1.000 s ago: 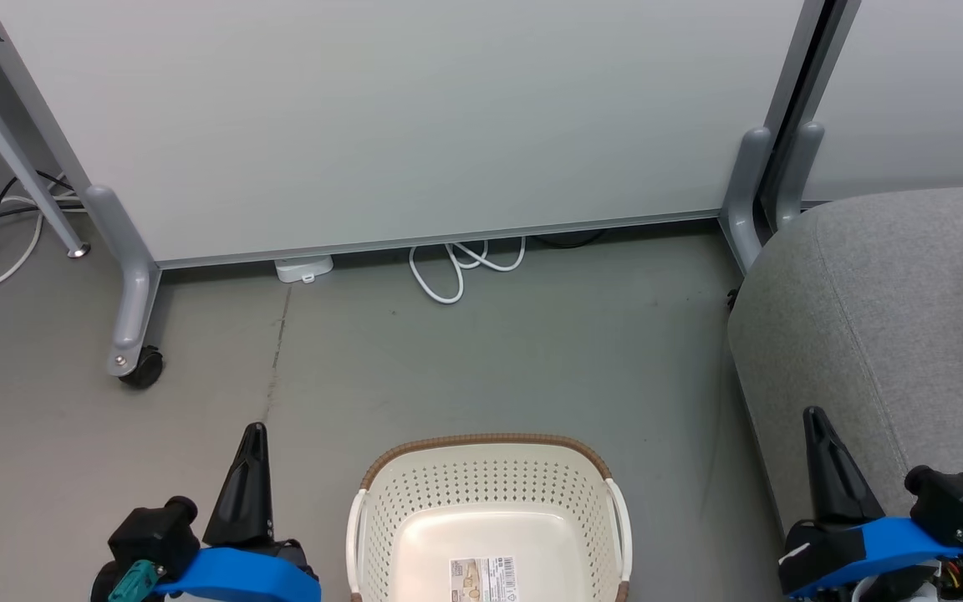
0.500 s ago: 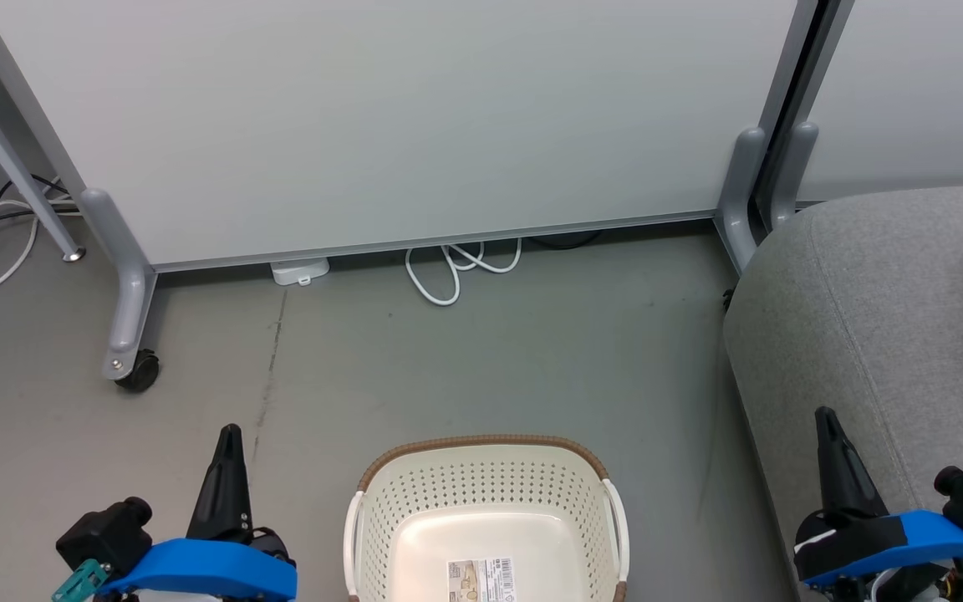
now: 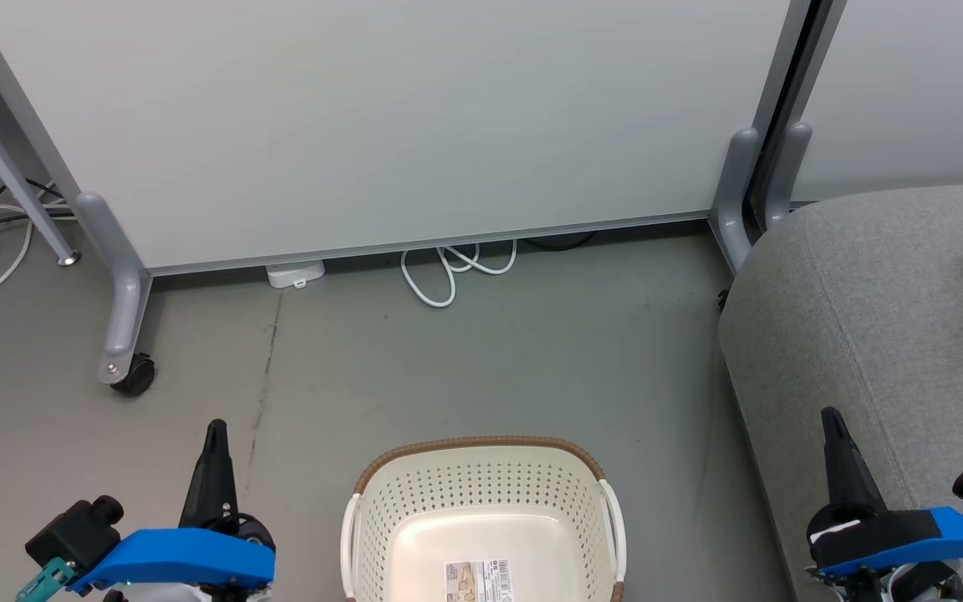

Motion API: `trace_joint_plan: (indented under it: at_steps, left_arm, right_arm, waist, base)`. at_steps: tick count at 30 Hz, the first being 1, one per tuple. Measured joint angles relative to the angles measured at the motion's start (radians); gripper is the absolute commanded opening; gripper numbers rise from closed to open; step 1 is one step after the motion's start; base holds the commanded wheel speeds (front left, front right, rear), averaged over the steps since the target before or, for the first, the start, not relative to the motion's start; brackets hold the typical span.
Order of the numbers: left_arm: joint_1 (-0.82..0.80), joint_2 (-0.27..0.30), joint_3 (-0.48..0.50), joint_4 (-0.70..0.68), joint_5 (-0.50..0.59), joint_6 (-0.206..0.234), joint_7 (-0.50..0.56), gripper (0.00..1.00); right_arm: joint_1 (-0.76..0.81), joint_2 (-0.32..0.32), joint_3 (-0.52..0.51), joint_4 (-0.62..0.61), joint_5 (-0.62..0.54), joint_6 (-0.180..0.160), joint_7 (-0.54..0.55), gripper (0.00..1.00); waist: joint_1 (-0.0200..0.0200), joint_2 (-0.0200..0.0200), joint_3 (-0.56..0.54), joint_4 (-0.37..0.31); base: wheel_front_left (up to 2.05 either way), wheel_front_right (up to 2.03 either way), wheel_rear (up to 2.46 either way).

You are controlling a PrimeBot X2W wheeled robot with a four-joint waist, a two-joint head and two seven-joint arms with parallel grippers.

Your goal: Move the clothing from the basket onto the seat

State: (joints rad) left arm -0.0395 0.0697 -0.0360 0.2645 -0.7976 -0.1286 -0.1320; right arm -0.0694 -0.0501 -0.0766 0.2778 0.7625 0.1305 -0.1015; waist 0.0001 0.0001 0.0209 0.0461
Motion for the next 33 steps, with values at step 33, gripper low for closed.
trace_joint_plan:
  at_steps: [33]
  left_arm:
    - [-0.025,0.007,0.049,-0.009,-0.393,0.000,0.096,0.00]
  right_arm:
    - [-0.010,0.000,-0.018,-0.014,0.389,0.000,0.100,0.00]
  waist:
    - [-0.0001,0.0000,-0.006,-0.017]
  base:
    - [0.00,0.00,0.00]
